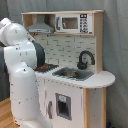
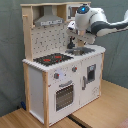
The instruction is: Play with the kitchen
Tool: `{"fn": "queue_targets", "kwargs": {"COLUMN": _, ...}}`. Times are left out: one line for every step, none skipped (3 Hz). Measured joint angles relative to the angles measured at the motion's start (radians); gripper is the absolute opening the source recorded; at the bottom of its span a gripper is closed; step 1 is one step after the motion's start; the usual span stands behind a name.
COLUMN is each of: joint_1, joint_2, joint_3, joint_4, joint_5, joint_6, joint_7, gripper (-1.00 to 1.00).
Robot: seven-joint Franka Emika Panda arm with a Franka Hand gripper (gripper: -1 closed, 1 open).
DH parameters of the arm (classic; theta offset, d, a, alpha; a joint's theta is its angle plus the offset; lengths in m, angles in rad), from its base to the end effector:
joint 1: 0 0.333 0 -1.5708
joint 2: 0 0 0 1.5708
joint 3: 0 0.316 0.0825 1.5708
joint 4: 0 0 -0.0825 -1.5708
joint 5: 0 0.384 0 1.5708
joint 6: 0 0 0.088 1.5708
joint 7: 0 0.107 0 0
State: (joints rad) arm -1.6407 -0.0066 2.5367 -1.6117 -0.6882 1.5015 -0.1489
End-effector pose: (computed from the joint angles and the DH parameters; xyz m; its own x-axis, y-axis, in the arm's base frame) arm 0.3974 0.3837 0.6227 0.5565 0.8082 -0.1929 0.7100 -0.3420 0.6155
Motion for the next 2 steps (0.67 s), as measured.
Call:
{"fn": "queue_targets", "kwargs": {"joint_1": 0.0, "joint_2": -0.026, "joint_3": 0.06, "joint_4": 0.001, "joint_5": -0.099, "joint_6": -0.011, "joint_7": 0.009, "gripper": 1.0}}
{"fn": "queue_targets", "kwargs": {"joint_1": 0.004, "joint_2": -0.069, "joint_3": 0.101, "joint_4": 0.007, "joint_5": -0.181, "joint_6": -0.01, "joint_7": 0.009, "gripper": 1.0}}
